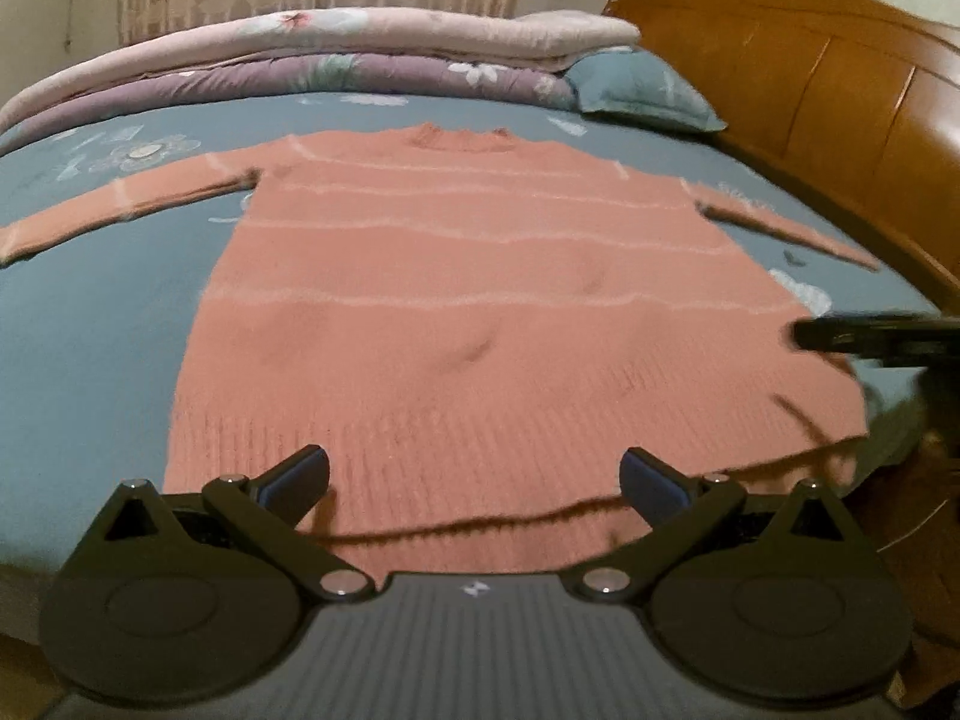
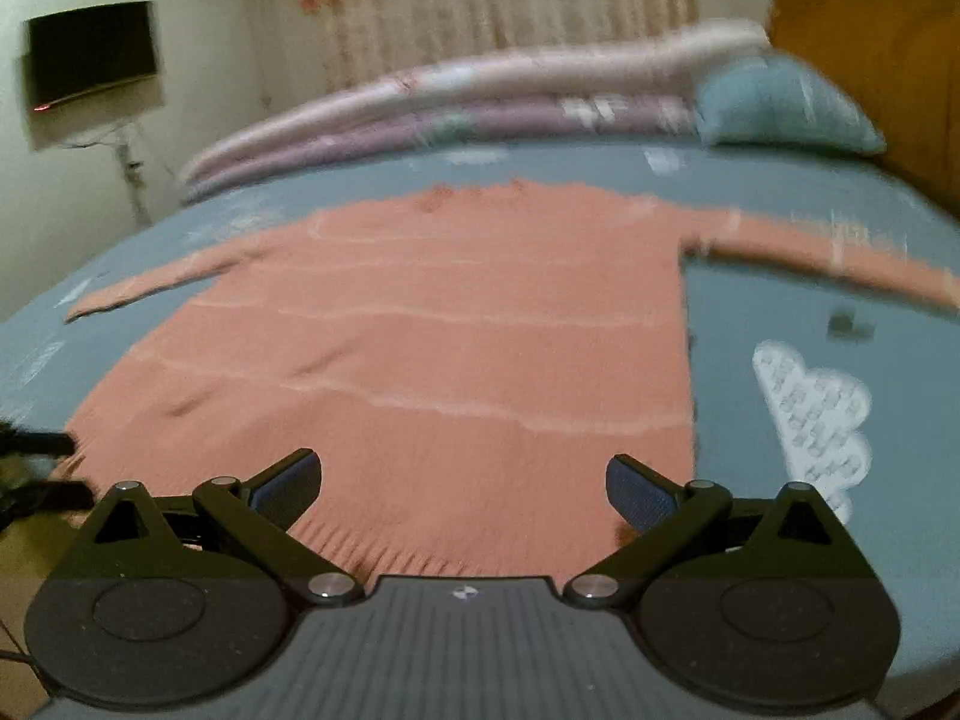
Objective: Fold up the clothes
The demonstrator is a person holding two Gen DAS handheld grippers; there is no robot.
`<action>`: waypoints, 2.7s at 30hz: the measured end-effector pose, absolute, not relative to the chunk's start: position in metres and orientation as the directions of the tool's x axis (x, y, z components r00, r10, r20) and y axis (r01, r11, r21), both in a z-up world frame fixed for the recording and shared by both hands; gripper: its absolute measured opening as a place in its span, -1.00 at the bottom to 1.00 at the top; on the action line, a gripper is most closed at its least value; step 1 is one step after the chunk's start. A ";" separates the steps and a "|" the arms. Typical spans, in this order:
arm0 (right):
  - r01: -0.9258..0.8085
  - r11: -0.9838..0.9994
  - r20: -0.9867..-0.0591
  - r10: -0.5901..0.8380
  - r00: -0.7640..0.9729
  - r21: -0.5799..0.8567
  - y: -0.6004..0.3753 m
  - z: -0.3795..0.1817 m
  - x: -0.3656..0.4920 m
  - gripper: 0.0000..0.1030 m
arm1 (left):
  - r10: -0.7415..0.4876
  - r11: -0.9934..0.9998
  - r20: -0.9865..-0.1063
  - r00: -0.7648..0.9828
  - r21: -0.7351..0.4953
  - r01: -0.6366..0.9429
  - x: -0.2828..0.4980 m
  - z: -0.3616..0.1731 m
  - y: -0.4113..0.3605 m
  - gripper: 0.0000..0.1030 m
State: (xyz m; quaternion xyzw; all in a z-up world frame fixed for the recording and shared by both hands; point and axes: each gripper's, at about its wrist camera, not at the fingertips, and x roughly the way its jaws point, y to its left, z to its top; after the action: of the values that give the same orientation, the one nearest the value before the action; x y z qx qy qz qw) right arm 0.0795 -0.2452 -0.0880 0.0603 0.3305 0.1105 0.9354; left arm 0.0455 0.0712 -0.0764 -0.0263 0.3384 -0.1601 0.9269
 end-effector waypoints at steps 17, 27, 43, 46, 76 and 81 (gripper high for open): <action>-0.152 0.988 -0.577 0.132 0.806 0.015 -0.220 -0.110 0.069 1.00 | -0.314 0.949 -0.578 0.753 -0.225 0.222 0.073 -0.072 0.104 0.99; -0.139 0.990 -0.577 0.118 0.808 0.008 -0.218 -0.111 0.067 1.00 | -0.272 0.954 -0.584 0.765 -0.269 0.135 0.084 -0.088 0.104 0.99; -0.140 0.990 -0.584 0.111 0.804 -0.005 -0.217 -0.108 0.063 1.00 | -0.283 0.959 -0.627 0.726 -0.191 0.209 0.089 -0.091 0.066 0.99; -0.170 0.985 -0.626 0.151 0.765 0.031 -0.224 -0.099 0.069 1.00 | -0.293 0.956 -0.622 0.726 -0.200 0.214 0.087 -0.083 0.071 0.99; -0.041 0.997 -0.585 0.069 0.808 0.061 -0.310 -0.039 0.130 1.00 | -0.213 0.976 -0.591 0.778 -0.166 0.141 0.071 -0.086 0.081 0.99; 0.067 0.997 -0.599 -0.034 0.800 0.032 -0.358 -0.027 0.198 1.00 | -0.213 0.976 -0.575 0.790 -0.162 0.145 0.069 -0.079 0.078 0.99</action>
State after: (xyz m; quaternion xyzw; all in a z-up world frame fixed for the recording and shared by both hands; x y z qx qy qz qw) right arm 0.1984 -0.3584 -0.0269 0.0259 0.3148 -0.0266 0.9484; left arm 0.0686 0.0782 -0.0785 -0.0546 0.3101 -0.0950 0.9444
